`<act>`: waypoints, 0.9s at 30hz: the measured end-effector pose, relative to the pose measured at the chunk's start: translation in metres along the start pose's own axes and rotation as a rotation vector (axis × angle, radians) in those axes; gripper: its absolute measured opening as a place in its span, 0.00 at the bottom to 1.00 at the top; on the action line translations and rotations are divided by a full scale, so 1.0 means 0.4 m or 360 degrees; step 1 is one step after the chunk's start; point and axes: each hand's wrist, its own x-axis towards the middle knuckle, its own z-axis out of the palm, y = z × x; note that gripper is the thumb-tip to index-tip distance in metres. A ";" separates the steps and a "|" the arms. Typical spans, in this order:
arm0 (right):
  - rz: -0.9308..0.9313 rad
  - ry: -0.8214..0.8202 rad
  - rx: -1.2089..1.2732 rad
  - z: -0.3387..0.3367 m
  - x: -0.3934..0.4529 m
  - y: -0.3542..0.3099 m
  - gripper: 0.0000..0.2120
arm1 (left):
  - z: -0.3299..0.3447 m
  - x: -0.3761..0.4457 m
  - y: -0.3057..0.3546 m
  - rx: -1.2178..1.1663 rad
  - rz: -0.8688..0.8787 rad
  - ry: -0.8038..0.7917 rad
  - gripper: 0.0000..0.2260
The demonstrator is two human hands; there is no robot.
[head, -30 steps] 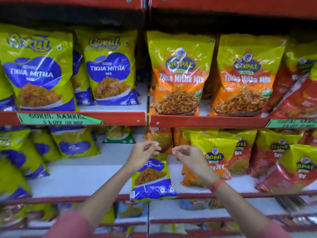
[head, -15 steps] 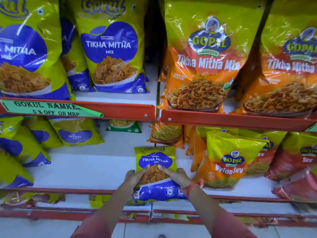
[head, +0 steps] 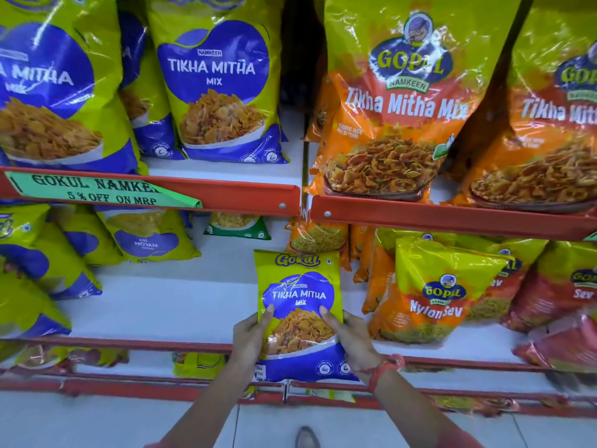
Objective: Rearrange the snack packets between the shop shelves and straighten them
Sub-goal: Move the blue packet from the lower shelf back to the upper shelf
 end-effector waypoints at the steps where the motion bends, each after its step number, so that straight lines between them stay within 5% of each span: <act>1: -0.0019 -0.0012 0.0019 -0.001 -0.008 0.001 0.07 | -0.005 -0.007 0.000 -0.0021 0.0023 -0.0017 0.10; 6: -0.0146 -0.0144 0.0059 -0.016 -0.097 -0.023 0.08 | -0.041 -0.094 0.021 -0.0163 0.0131 -0.0138 0.10; 11: -0.0283 -0.0275 0.0033 -0.027 -0.191 -0.086 0.05 | -0.103 -0.172 0.066 -0.0219 0.0398 -0.0272 0.26; 15: -0.0496 -0.0348 0.0010 -0.015 -0.279 -0.181 0.11 | -0.142 -0.258 0.136 -0.0213 0.0603 -0.0381 0.07; 22: -0.0889 -0.0480 0.0022 0.048 -0.368 -0.386 0.11 | -0.215 -0.341 0.326 -0.0142 0.1107 -0.0384 0.25; 27: -0.1234 -0.0504 0.0044 0.117 -0.377 -0.560 0.12 | -0.246 -0.357 0.507 -0.0204 0.1426 -0.0285 0.16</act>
